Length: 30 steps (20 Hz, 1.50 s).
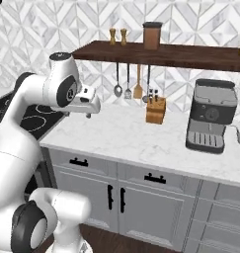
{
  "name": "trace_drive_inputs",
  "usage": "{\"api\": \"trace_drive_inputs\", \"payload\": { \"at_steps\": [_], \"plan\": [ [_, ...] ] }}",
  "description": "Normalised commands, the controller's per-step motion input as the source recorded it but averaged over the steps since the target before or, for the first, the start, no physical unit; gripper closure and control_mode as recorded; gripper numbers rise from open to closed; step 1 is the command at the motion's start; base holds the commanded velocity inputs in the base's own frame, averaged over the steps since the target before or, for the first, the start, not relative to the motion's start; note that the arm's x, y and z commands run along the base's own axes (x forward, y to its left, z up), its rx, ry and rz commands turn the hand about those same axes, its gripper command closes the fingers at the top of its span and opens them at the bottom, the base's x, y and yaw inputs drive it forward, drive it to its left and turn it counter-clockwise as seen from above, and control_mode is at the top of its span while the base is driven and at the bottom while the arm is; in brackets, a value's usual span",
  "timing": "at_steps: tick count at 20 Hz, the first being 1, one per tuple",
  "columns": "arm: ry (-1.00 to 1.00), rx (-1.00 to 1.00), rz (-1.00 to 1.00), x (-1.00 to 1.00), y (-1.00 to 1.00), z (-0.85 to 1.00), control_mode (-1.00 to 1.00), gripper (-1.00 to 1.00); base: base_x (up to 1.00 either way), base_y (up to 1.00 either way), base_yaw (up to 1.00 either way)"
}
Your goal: Take a straw from the drawer in front and place it inside the glass cup on the dining counter.
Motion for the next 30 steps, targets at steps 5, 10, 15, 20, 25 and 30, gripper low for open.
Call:
{"api": "trace_drive_inputs", "payload": {
  "at_steps": [5, 10, 15, 20, 25, 30],
  "plan": [
    [0.0, 0.0, 0.0, 0.0, 0.0, 0.0, 1.0, -1.0, 0.35, -0.71, 0.61],
    [0.0, 0.0, 0.0, 0.0, 0.0, 0.0, 1.0, -1.0, 0.24, -0.65, 0.66],
    [0.0, 0.0, 0.0, 0.0, 0.0, 0.0, 1.0, -1.0, 0.01, -0.77, 0.65],
    [0.0, 0.0, 0.0, 0.0, 0.0, 0.0, 1.0, -1.0, 0.0, -0.71, 0.57],
    [0.0, 0.0, 0.0, 0.0, 0.0, 0.0, 1.0, -1.0, -0.01, -0.71, 0.5],
    [0.0, 0.0, 0.07, -0.02, -0.12, -0.02, -1.0, -1.0, -0.18, -0.52, 0.34]
  ]
}}
